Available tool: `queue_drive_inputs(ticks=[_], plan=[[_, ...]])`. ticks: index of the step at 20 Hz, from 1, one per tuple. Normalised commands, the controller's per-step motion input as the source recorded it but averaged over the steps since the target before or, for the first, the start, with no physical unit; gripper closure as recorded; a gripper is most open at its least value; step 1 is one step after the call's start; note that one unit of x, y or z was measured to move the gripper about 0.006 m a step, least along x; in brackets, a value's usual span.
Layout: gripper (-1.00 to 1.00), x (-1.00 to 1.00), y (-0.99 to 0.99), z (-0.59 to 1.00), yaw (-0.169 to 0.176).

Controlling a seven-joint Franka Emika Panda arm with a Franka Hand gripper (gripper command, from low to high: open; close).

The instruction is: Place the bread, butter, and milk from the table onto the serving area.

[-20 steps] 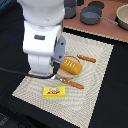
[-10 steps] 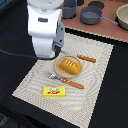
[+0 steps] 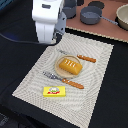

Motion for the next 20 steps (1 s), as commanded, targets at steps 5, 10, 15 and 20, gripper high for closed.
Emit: queue_drive_inputs(ticks=[5,10,15,20], plan=[[-1.0,-0.85,0.67,-0.13,-0.004],[-1.0,-0.87,0.65,-0.19,0.0],[-1.0,-0.87,0.65,-0.25,0.0],[-1.0,-0.72,0.59,-0.38,-0.035]])
